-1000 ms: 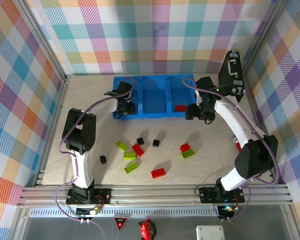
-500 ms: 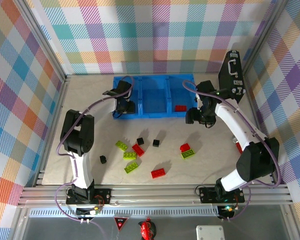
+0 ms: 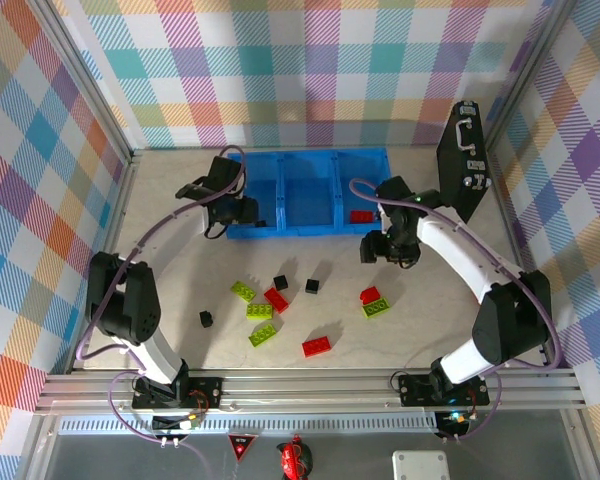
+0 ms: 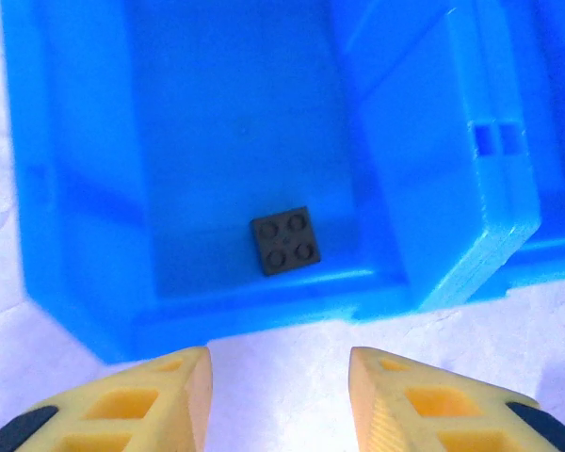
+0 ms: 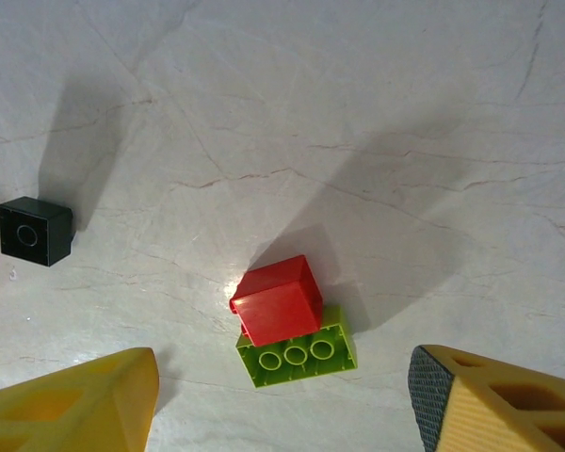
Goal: Sort the legos into containers by color
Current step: Pick up the lego from the bottom-center of the table.
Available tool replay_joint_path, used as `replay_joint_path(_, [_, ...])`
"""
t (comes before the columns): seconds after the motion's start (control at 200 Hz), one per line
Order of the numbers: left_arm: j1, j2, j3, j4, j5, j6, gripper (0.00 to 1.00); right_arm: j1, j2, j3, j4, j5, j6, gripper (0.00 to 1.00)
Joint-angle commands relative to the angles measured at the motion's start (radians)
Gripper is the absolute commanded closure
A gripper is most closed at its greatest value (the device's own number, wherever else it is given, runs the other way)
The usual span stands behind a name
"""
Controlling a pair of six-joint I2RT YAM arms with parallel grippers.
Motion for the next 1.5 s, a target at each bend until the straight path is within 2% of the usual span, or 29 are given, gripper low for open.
replay_joint_path(0.0, [0.021, -0.084, -0.037, -0.061, 0.015, 0.038, 0.57, 0.025, 0.022, -0.032, 0.022, -0.011, 0.033, 0.29])
replay_joint_path(0.51, [0.048, -0.290, -0.120, -0.247, -0.067, 0.226, 0.54, 0.104, 0.115, -0.151, 0.111, -0.013, 0.060, 0.31])
replay_joint_path(0.605, [0.048, -0.312, -0.168, -0.244, -0.090, 0.256, 0.54, 0.111, 0.133, -0.165, 0.122, -0.008, 0.055, 0.32])
replay_joint_path(0.73, [0.048, -0.365, -0.272, -0.162, -0.098, 0.262, 0.54, 0.117, 0.157, -0.174, 0.135, 0.000, 0.047, 0.32])
replay_joint_path(1.04, [0.045, -0.348, -0.279, -0.167, -0.090, 0.267, 0.54, 0.129, 0.219, -0.164, 0.143, 0.017, 0.005, 0.34])
replay_joint_path(1.495, [0.039, -0.345, -0.285, -0.169, -0.091, 0.264, 0.54, 0.132, 0.225, -0.196, 0.140, 0.070, -0.010, 0.40])
